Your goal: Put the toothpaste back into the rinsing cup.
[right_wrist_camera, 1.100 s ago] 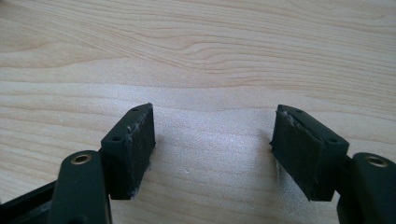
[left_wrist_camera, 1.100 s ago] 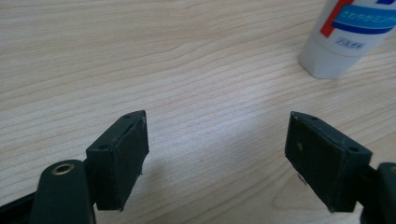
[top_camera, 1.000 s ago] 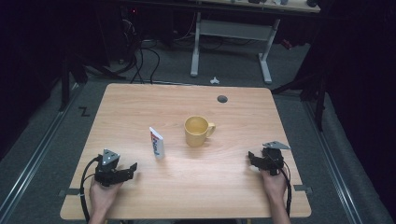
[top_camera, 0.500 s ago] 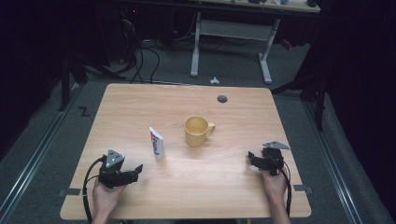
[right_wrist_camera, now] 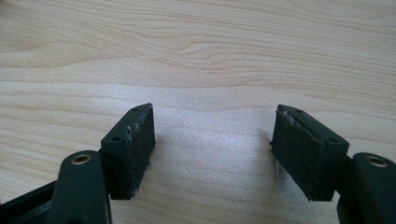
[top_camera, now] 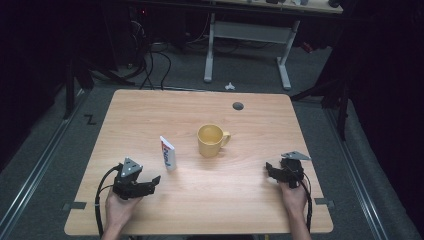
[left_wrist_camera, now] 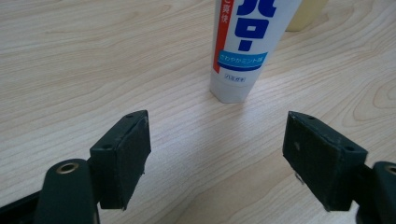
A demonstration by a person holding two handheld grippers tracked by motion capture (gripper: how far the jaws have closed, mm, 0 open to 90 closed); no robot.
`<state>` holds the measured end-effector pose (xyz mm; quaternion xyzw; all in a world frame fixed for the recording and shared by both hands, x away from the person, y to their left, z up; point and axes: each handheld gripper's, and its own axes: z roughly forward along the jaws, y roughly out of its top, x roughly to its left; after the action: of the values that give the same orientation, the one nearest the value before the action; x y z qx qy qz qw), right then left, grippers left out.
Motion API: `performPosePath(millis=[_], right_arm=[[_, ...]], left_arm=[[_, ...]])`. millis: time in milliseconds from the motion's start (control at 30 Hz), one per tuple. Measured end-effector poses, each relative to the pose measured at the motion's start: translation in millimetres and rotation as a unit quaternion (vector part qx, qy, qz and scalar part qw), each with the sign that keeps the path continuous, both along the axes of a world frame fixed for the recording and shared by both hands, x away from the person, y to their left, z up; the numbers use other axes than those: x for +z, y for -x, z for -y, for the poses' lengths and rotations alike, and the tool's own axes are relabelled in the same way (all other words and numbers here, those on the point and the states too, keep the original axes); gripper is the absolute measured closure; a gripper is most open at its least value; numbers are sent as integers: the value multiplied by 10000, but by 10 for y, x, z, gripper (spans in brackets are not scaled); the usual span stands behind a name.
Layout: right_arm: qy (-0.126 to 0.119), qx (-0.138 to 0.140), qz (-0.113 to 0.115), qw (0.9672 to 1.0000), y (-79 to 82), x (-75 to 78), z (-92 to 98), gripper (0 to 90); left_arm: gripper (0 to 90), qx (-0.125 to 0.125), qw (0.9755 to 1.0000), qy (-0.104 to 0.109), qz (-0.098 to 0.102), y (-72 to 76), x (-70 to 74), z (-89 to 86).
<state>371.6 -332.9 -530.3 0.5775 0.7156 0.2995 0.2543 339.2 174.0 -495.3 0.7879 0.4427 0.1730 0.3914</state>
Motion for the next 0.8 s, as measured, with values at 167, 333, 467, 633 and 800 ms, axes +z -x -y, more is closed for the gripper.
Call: performPosePath(millis=[167,333,467,633,800], right_arm=[[1,2,0,10000,0,0,0,303],[0,1,-1,10000,0,0,0,302],[0,2,0,10000,0,0,0,302],[0,0,1,10000,0,0,0,302],[1,0,1,10000,1,0,1,302]], left_arm=[[233,-82,9999,-60,15,-26,24,68],[227,-129,9999,-89,20,-56,44,127],[219,-162,9998,-77,14,-93,58,169],[194,-195,9998,-48,23,-151,96,239],[189,-204,9998,4,16,-205,104,285]])
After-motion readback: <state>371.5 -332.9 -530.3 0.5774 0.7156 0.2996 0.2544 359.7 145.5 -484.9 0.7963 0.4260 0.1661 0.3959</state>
